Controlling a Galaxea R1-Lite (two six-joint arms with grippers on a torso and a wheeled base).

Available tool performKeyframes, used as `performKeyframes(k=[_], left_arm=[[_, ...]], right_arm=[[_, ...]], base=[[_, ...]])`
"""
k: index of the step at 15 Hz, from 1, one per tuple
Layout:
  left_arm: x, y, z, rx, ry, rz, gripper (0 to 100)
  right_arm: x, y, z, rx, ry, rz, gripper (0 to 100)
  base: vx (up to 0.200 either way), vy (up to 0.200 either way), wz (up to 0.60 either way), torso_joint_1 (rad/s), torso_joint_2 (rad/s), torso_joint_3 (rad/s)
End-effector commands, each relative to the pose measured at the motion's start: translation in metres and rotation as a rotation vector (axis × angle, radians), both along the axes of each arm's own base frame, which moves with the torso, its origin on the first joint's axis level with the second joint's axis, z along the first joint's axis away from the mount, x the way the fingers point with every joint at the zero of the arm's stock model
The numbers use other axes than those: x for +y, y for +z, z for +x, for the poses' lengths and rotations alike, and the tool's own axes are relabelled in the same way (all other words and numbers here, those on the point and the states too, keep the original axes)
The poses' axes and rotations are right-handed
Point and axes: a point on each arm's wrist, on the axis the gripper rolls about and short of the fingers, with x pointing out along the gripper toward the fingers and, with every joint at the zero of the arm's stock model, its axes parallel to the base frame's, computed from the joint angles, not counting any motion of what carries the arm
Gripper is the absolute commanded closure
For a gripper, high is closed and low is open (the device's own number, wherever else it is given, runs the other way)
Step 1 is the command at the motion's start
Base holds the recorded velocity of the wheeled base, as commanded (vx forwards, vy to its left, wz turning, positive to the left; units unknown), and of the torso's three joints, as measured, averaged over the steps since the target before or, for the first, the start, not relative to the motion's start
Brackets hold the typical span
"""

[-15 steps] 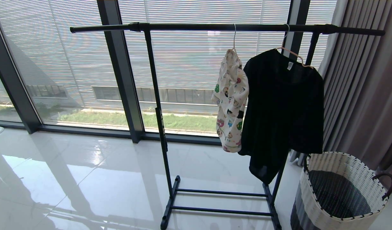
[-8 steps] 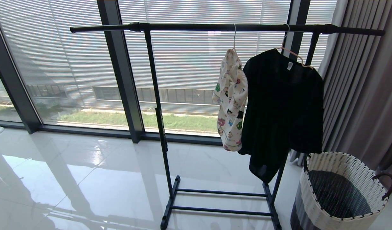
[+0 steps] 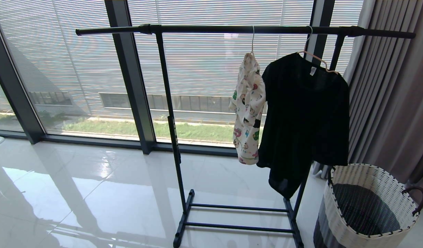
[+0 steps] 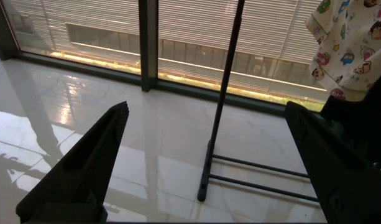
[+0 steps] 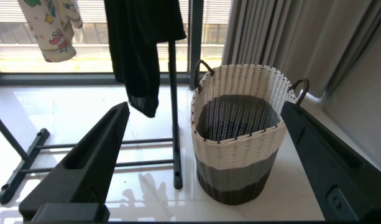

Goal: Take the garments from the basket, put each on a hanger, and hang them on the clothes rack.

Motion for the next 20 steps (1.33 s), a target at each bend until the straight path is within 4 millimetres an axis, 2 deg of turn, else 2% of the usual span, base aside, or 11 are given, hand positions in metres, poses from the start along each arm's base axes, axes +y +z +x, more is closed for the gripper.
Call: performKeyframes(k=[1,20], left_arm=[[0.0,0.0001,0.0,-0.001,0.002,0.0,0],[0.0,-0.0001,0.0,0.0,0.001,0.0,0]], right_arm=[[0.0,0.0,0.0,0.0,0.0,0.0,0],[0.0,0.0,0.0,0.0,0.0,0.0,0]], base=[[0.0,0.0,0.0,0.0,0.0,0.0],[0.0,0.0,0.0,0.0,0.0,0.0]])
